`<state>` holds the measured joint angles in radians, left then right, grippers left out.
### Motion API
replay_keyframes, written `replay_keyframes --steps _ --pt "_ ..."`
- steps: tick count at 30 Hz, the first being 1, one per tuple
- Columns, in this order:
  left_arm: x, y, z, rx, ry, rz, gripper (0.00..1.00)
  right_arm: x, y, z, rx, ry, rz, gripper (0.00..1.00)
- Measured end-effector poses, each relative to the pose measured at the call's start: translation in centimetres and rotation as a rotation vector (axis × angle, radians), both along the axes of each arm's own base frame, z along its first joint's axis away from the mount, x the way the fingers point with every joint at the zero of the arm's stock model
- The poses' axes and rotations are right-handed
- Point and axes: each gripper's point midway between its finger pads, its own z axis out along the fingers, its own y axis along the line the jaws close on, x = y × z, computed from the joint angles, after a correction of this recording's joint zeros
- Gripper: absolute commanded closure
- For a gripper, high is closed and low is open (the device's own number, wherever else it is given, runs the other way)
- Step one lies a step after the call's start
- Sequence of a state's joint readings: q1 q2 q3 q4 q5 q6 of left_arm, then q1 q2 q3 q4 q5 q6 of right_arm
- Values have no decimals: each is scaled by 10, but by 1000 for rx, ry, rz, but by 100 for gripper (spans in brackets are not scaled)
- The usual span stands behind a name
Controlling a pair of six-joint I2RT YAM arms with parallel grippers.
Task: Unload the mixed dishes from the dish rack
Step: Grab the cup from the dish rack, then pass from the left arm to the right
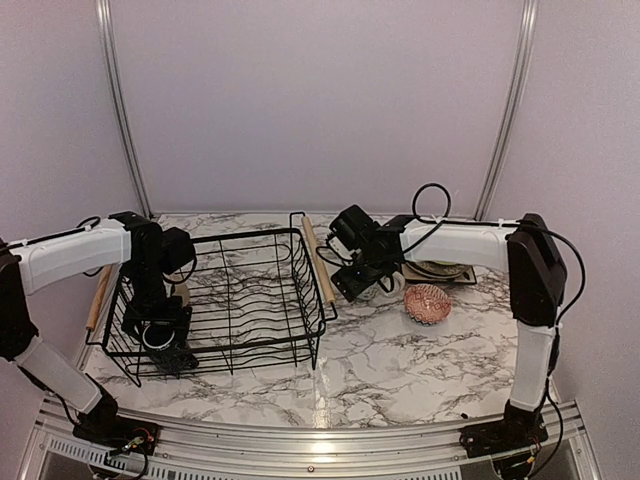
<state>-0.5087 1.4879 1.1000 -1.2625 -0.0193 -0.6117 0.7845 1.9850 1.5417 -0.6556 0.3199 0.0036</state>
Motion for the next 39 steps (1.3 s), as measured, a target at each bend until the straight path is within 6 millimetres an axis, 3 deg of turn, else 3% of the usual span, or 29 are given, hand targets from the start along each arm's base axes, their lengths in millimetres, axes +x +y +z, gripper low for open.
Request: replay_keyframes --steps 5,12,16,20,22,27,31,34,39 --pt "17 -10 15 -38 -62 -23 65 -3 2 28 38 -45 3 5" --pt "49 -28 54 -118 -202 -62 81 -9 3 121 252 -161 18 4" --pt "68 -40 90 -185 -313 -89 86 -15 11 158 412 -171 54 3" --pt "93 -66 150 -355 -518 -139 88 -30 44 201 706 -123 162 4" --pt "100 -83 182 -480 -641 -163 88 -44 66 232 914 -96 243 5" --pt "103 -129 265 -845 -959 -276 89 -75 104 293 1352 34 438 11" --pt "100 -159 294 -1020 -1061 -378 91 -86 119 308 1519 167 522 15" --pt "104 -174 296 -1070 -1078 -433 92 -92 123 310 1563 241 556 26" --pt "106 -194 285 -1109 -1050 -507 97 -106 124 314 1593 339 616 33"
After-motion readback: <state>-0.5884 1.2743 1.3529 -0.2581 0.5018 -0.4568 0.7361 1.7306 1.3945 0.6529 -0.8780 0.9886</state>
